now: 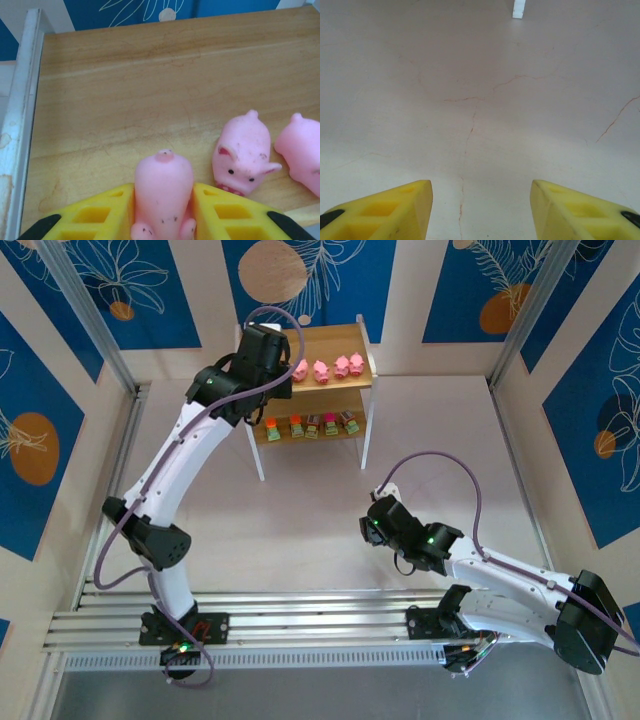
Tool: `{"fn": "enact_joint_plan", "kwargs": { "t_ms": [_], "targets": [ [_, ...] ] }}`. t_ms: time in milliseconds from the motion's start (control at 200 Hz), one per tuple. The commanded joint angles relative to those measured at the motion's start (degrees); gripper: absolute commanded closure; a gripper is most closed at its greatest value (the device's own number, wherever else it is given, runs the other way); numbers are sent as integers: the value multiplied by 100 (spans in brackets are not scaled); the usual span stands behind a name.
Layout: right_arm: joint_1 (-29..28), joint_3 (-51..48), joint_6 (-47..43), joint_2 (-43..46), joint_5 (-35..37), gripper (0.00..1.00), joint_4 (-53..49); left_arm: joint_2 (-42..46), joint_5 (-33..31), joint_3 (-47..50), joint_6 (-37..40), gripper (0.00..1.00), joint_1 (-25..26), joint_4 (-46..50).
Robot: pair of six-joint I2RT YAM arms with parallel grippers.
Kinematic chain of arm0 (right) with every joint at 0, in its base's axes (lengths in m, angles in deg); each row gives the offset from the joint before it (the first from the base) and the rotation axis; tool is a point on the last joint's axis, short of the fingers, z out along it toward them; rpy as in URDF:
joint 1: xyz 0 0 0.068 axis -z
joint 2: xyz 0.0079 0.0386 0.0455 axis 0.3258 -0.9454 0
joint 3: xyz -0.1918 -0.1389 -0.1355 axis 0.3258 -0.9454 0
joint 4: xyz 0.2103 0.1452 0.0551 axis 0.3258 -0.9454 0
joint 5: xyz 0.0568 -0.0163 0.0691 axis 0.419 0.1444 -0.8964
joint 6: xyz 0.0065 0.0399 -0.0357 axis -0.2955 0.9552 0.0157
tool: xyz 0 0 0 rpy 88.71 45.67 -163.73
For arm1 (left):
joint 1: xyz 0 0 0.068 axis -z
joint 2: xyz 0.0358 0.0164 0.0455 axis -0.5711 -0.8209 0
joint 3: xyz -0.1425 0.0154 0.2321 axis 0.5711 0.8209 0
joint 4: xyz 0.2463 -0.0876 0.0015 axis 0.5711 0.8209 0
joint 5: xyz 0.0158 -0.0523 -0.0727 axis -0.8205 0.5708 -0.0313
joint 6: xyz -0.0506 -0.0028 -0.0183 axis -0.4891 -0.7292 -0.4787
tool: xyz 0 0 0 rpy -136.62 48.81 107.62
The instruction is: Place and organize the plastic toys onto the shelf
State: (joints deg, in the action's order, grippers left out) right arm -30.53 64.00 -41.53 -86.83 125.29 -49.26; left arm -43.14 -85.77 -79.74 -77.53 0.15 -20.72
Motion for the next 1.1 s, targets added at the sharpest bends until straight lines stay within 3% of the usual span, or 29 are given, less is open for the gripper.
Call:
{"fn": "enact_joint_plan", "kwargs": {
  "t_ms": [0,845,1096],
  "targets": [
    [-37,-37,42,65,69,46,71,-159,65,-296,130,68,-99,44],
    [-38,-34,45,67,74,42,62,-93,99,-390,183,51,-145,78],
    [5,-26,87,69,82,27,28,295,236,-301,212,43,-137,97]
  ]
}}
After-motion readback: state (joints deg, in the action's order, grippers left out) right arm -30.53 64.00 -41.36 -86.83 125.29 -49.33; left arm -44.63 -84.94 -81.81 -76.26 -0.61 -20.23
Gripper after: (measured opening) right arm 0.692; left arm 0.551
